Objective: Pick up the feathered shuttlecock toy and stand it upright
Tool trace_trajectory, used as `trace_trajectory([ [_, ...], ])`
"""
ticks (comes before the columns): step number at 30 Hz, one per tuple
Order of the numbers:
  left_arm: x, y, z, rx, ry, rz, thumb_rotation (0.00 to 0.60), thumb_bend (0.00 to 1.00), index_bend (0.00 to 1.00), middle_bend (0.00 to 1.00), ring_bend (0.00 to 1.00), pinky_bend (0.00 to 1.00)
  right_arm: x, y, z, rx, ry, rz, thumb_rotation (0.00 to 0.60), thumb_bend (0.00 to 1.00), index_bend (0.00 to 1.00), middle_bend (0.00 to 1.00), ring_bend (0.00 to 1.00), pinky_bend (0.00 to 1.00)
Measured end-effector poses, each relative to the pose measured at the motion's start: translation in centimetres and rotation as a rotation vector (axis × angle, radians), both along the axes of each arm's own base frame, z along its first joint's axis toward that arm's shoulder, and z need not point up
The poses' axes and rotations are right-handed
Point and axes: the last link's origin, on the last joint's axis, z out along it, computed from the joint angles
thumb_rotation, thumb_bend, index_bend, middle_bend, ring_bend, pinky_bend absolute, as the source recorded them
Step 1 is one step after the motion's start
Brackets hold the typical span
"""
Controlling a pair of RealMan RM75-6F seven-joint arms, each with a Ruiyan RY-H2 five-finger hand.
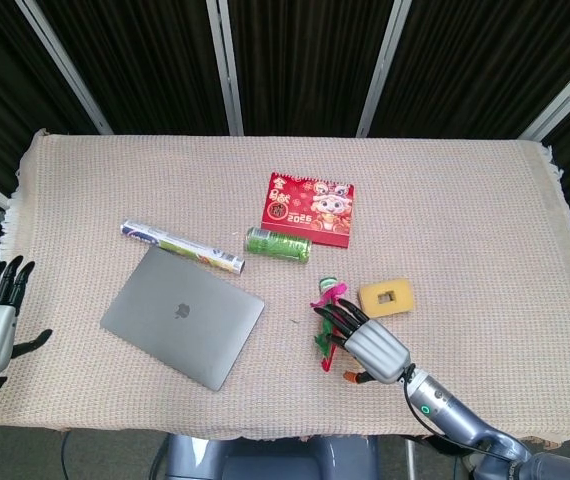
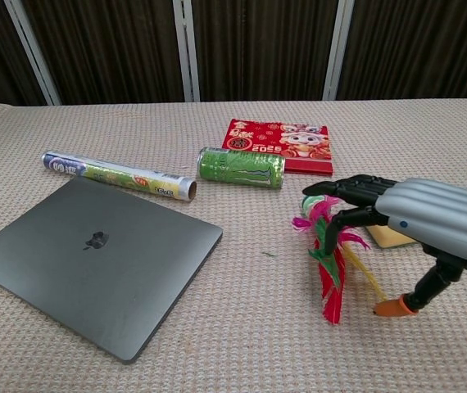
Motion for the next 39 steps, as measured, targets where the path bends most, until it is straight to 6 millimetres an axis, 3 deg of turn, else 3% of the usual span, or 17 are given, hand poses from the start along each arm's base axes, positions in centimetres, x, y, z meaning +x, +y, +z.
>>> trace_trajectory([
  [16, -0.2, 0.5, -0.1, 0.006, 0.01, 0.023, 0.6, 0.04, 0.0, 0.0, 0.0, 0.0, 0.6, -2.3, -1.7, 0.038, 0.025, 0.015, 0.6, 0.13, 0.38, 0.0, 0.0, 0.0],
  [27, -0.5, 1.0, -0.5, 0.003, 0.018, 0.048, 0.6, 0.04, 0.0, 0.0, 0.0, 0.0, 0.8, -4.1, -3.2, 0.057, 0.034, 0.016, 0.6, 0.25, 0.5, 0.0, 0.0, 0.0],
  [39, -1.0, 1.5, -0.4, 0.011, 0.019, 0.075, 0.6, 0.04, 0.0, 0.0, 0.0, 0.0, 1.7, -5.8, -3.9, 0.028, 0.101, 0.095, 0.6, 0.27, 0.56, 0.0, 0.0, 0.0],
])
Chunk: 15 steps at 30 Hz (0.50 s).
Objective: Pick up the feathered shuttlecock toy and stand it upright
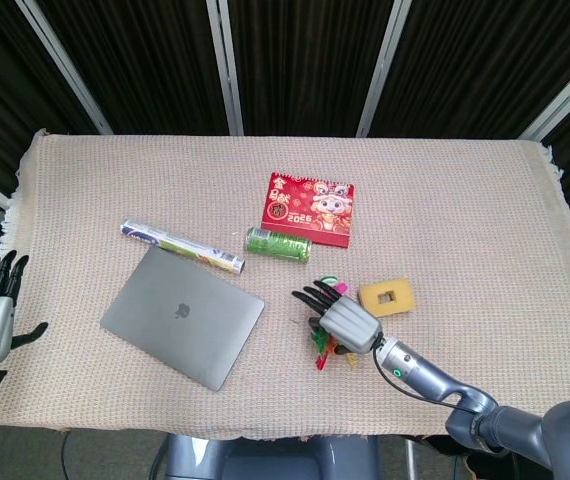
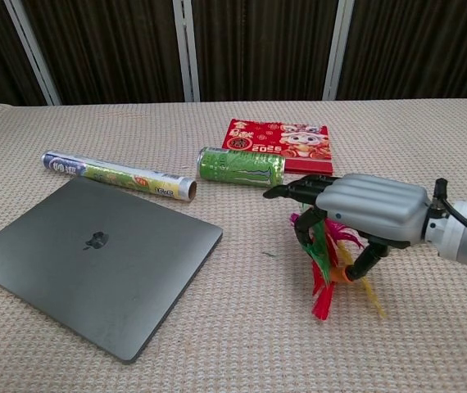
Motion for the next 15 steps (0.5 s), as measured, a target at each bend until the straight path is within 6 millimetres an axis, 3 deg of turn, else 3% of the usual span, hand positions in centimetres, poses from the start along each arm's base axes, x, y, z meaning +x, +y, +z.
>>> trace_trajectory([
  [15, -0.3, 0.3, 0.5, -0.004, -0.026, 0.01, 0.6, 0.04, 0.0, 0.0, 0.0, 0.0, 3.2, -2.5, 2.9, -0.058, 0.032, 0.029, 0.6, 0.27, 0.5, 0.0, 0.0, 0.0],
])
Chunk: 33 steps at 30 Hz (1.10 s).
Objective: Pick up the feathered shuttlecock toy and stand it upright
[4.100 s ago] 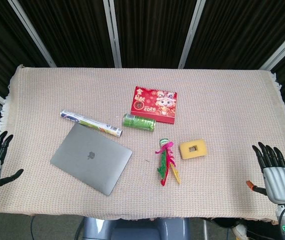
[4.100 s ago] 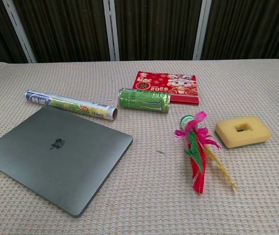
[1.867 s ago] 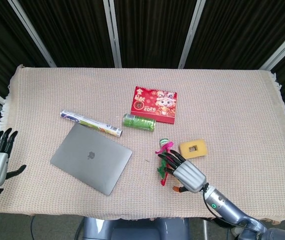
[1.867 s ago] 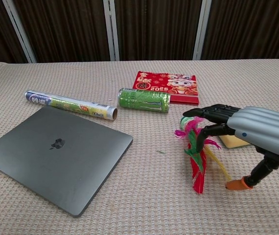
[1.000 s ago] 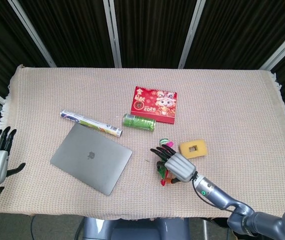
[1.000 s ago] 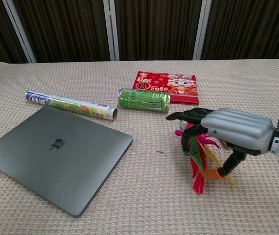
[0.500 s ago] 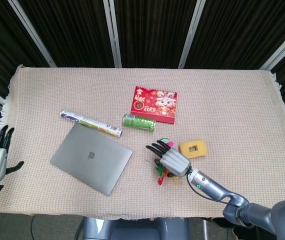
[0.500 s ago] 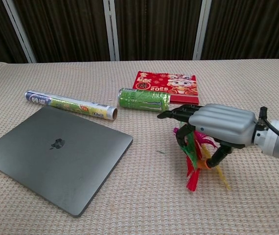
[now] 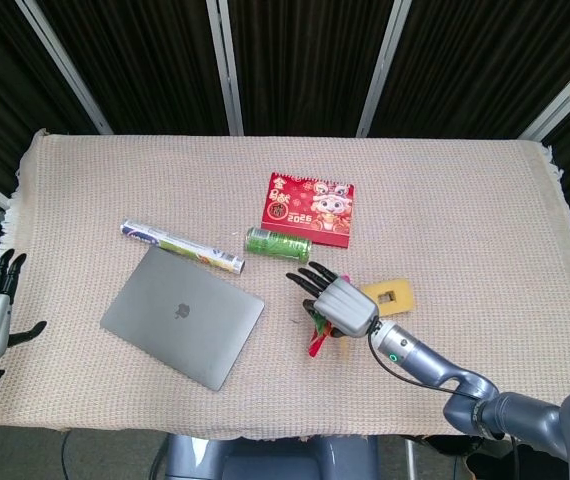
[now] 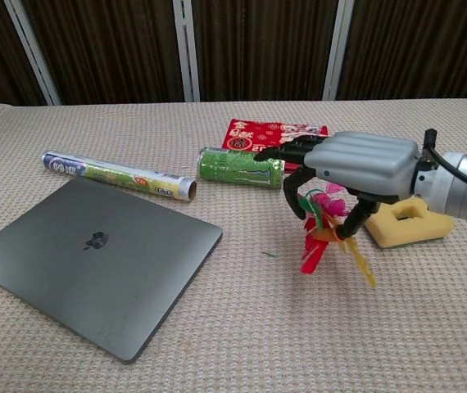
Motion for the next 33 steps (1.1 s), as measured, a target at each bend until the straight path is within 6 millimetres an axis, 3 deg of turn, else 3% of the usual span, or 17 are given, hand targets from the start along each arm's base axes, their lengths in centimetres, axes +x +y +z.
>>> trace_trajectory([
  [25, -0.9, 1.3, -0.1, -0.016, -0.012, 0.061, 0.6, 0.04, 0.0, 0.0, 0.0, 0.0, 4.5, -9.6, 3.3, -0.102, 0.061, -0.087, 0.6, 0.27, 0.27, 0.0, 0.0, 0.0],
  [33, -1.1, 1.4, 0.1, -0.02, -0.026, 0.07, 0.6, 0.04, 0.0, 0.0, 0.0, 0.0, 5.1, -11.3, 5.6, -0.153, 0.06, -0.094, 0.6, 0.27, 0.2, 0.0, 0.0, 0.0],
])
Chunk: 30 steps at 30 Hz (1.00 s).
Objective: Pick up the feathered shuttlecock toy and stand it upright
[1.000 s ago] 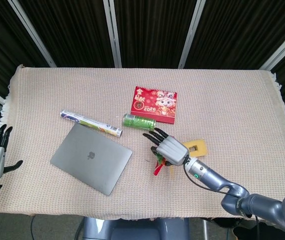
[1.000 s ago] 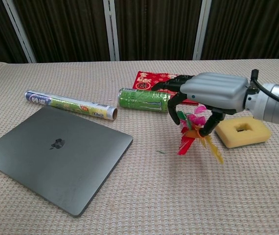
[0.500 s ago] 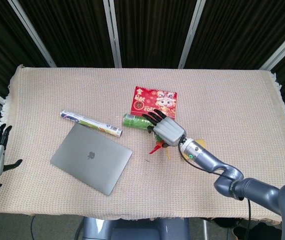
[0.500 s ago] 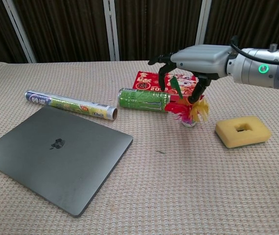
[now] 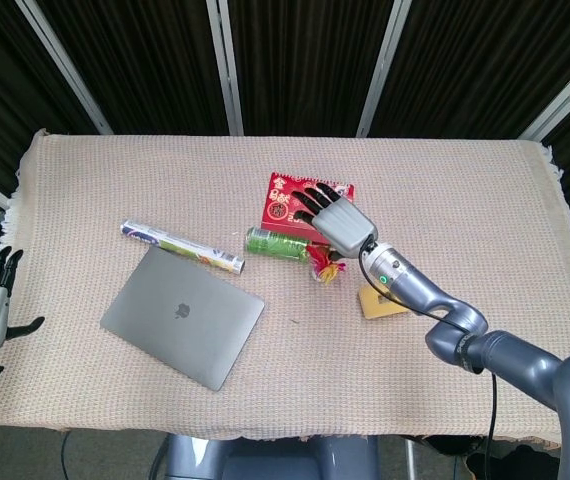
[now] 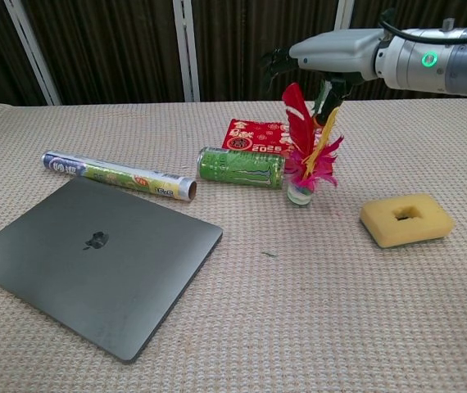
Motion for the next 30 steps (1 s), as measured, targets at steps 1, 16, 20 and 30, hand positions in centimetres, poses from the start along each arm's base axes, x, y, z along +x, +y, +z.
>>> trace_trajectory([
  [1, 0.0, 0.0, 0.1, 0.001, -0.003, 0.0, 0.6, 0.04, 0.0, 0.0, 0.0, 0.0, 0.1, -0.1, 0.4, -0.008, 0.0, 0.002, 0.6, 0.27, 0.19, 0.0, 0.0, 0.0],
  [16, 0.4, -0.6, 0.8, -0.001, -0.036, -0.04, 0.6, 0.04, 0.0, 0.0, 0.0, 0.0, 1.3, 2.0, 4.0, -0.039, -0.042, 0.004, 0.6, 0.26, 0.11, 0.0, 0.0, 0.0],
  [20, 0.8, -0.9, 0.9, 0.002, -0.042, -0.061, 0.6, 0.04, 0.0, 0.0, 0.0, 0.0, 0.8, 2.9, 4.1, -0.04, -0.045, -0.022, 0.6, 0.25, 0.09, 0.0, 0.0, 0.0],
  [30, 1.1, -1.2, 1.1, 0.005, -0.05, -0.075, 0.6, 0.04, 0.0, 0.0, 0.0, 0.0, 0.2, 3.4, 5.7, -0.102, -0.058, -0.036, 0.6, 0.2, 0.06, 0.0, 0.0, 0.0],
])
